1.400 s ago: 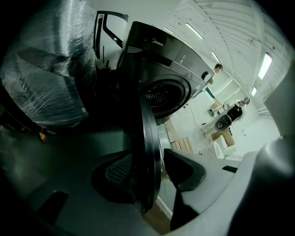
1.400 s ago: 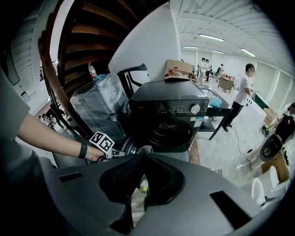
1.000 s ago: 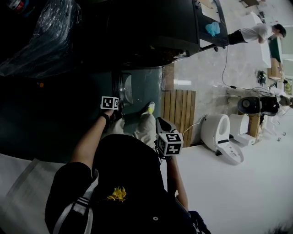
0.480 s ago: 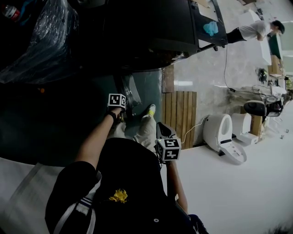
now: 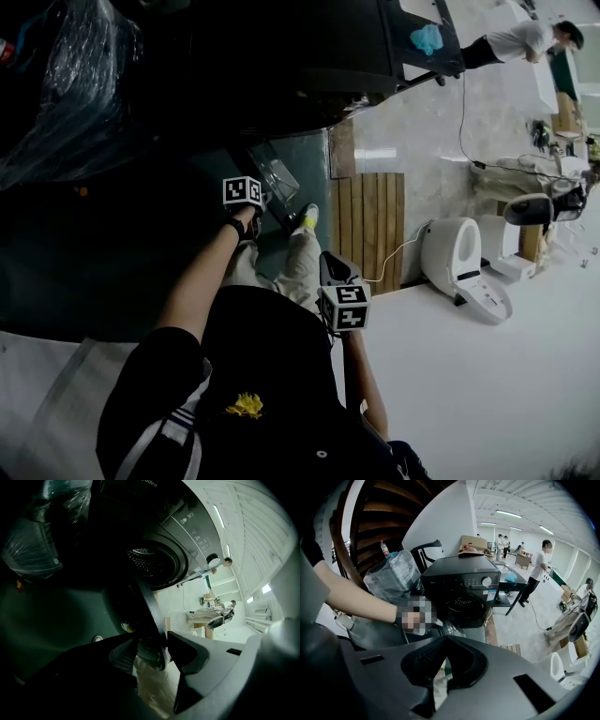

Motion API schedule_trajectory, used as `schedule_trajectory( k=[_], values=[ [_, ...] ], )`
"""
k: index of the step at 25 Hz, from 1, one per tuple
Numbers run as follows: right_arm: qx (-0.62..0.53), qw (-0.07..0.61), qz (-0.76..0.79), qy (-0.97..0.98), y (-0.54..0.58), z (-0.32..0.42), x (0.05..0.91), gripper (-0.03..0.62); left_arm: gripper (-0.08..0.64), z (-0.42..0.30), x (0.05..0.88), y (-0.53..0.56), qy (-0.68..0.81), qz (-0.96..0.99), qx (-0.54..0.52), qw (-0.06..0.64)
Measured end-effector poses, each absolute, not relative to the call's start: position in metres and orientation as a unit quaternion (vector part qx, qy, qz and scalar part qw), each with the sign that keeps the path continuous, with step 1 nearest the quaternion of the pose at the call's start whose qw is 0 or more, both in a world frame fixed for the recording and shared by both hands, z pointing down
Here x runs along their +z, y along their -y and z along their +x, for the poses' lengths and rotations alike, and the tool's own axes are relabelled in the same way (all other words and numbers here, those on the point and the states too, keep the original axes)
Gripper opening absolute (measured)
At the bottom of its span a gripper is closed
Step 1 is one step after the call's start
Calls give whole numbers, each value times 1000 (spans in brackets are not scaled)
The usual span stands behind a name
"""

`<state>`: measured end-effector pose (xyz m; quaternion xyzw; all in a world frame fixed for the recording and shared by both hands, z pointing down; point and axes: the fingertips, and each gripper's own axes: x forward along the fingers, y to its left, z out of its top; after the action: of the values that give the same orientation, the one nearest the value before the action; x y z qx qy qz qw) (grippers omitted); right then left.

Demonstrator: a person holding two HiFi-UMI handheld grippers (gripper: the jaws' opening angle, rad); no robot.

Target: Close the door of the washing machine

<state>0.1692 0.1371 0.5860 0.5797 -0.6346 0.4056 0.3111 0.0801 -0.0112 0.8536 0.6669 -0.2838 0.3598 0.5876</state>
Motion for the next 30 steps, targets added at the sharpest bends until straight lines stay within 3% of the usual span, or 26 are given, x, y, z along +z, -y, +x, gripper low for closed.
schedule_trajectory(
  k=[10, 30],
  values=[
    [418, 310, 584, 623, -134, 195, 594, 26, 221, 126, 855, 36, 310, 644, 295, 634],
    [445, 318, 582, 602, -135, 232, 611, 26, 235, 195, 851, 93, 285, 667, 226, 650]
  ],
)
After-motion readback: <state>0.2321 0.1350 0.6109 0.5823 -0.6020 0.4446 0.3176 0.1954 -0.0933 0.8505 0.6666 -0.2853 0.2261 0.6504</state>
